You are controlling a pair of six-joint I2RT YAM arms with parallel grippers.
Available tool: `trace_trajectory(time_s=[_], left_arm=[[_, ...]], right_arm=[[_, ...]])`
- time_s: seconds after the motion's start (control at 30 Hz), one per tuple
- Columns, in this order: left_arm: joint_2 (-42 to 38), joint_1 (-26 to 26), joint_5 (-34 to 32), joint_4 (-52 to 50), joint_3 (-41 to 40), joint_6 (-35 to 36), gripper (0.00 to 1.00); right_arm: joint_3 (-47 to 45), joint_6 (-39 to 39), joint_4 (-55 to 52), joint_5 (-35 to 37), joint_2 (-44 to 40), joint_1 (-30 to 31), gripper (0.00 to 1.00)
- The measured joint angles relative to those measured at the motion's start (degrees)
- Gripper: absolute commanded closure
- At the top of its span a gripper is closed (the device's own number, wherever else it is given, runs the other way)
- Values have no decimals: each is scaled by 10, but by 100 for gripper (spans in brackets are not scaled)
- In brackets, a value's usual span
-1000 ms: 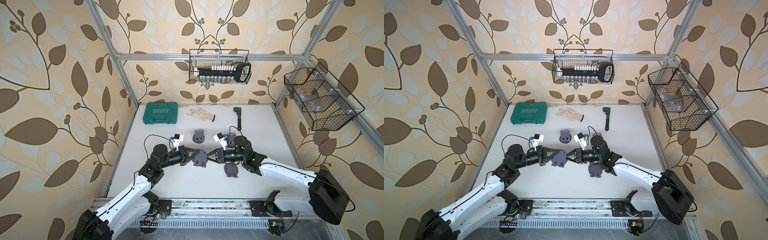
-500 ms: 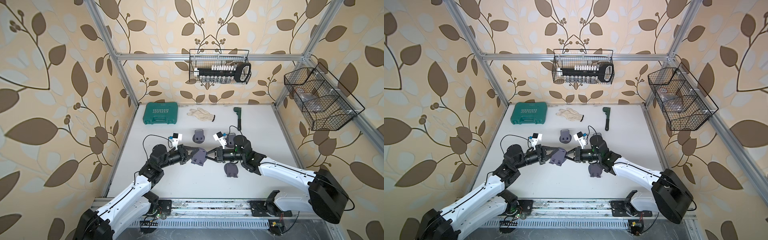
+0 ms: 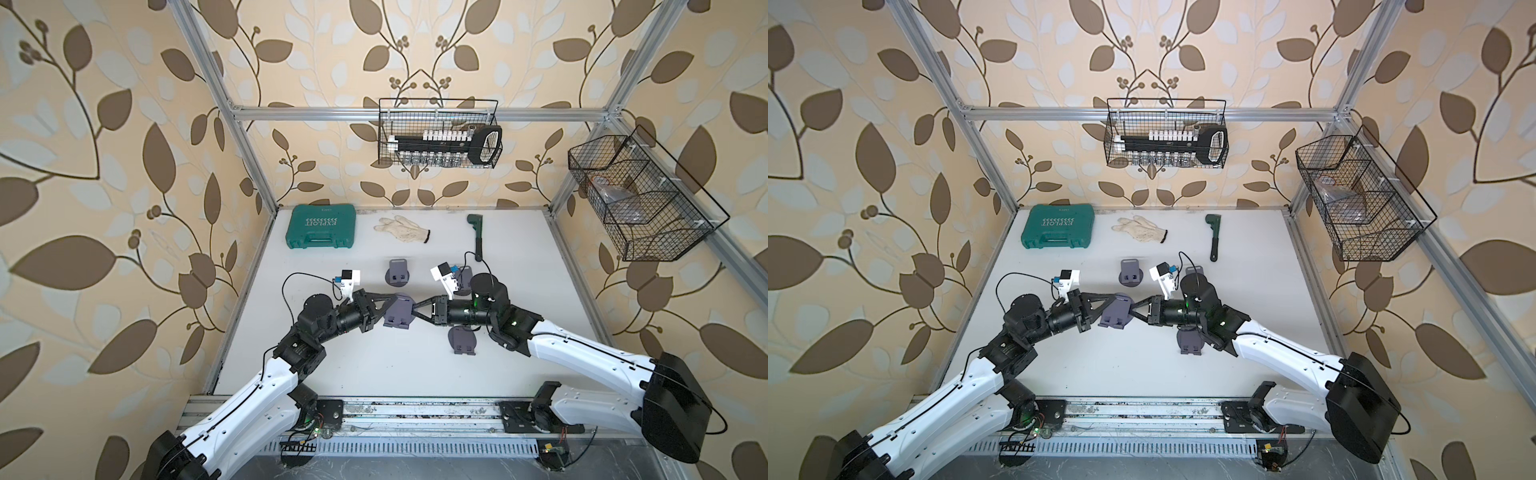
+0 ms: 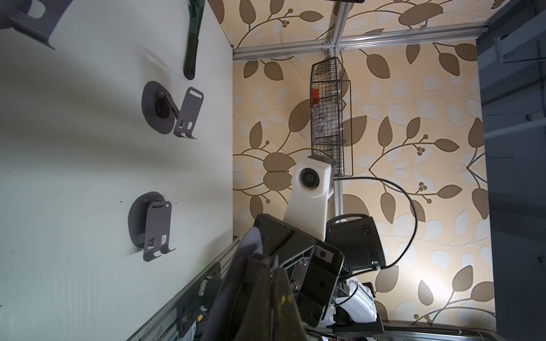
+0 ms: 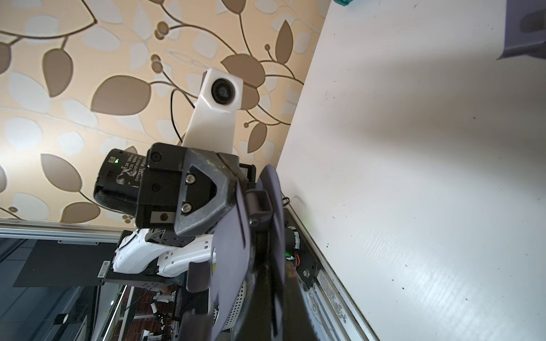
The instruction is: Open the phone stand
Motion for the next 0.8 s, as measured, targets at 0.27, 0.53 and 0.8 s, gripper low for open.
trace_trajectory(time_s=[0.27, 0.53, 0.8], left_arm=[[37, 1, -35, -28, 23, 35, 100], [59, 1, -53, 6, 20, 75, 100], [127, 1, -55, 147, 14, 119, 100]], right_arm=[[-24, 78, 104, -46, 67, -26, 100], [-66, 185, 276, -105, 130, -50, 100], [-77, 230, 319, -136, 142, -67, 100]])
